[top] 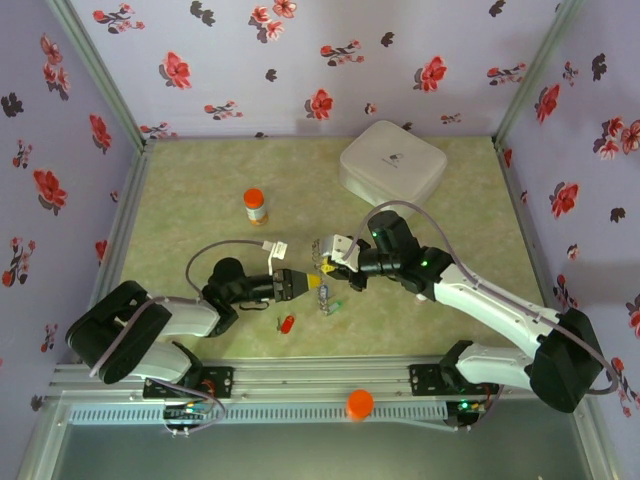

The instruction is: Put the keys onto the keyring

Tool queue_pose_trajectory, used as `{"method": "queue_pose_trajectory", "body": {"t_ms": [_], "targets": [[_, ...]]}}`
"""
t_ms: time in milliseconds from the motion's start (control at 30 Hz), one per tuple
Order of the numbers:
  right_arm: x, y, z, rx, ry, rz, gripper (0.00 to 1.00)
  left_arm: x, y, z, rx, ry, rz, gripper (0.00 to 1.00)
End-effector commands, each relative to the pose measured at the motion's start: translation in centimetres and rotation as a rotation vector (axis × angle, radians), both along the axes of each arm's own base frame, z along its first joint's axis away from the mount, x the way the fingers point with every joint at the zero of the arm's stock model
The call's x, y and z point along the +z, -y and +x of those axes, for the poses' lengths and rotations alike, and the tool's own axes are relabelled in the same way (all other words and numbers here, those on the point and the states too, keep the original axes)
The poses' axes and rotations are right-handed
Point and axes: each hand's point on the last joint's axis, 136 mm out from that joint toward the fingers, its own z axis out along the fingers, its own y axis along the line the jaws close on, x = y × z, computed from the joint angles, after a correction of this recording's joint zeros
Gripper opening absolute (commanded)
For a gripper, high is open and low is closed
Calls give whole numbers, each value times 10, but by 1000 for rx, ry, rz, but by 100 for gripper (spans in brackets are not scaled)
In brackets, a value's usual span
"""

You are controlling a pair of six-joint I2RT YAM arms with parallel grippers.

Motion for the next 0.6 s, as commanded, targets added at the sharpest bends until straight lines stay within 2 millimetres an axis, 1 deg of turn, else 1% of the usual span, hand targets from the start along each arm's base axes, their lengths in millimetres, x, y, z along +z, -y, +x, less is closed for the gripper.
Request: {"method": "queue_pose_trajectory", "body": {"t_ms": [0, 33, 167, 267, 400, 433, 533, 567], "targets": [[21, -7, 4, -7, 39, 45, 0, 9, 1, -4, -16, 40, -25, 4], [21, -6, 5, -10, 40, 44, 0, 9, 1, -3, -17, 38, -26, 0], [18, -5, 14, -58, 53, 41, 0, 13, 0, 4, 25, 17, -39, 0], [17, -5, 23, -103, 55, 30, 1, 20, -1, 17, 96, -35, -62, 0], [17, -4, 34, -168, 28, 26, 36, 27, 0, 37, 187, -148, -106, 0], [18, -3, 38, -194, 24, 25, 41, 26, -1, 41, 206, -179, -114, 0], [27, 10, 57, -351, 12, 19, 43, 26, -3, 49, 255, -246, -134, 0], [32, 17, 62, -401, 6, 20, 44, 34, -1, 54, 270, -255, -156, 0]]}}
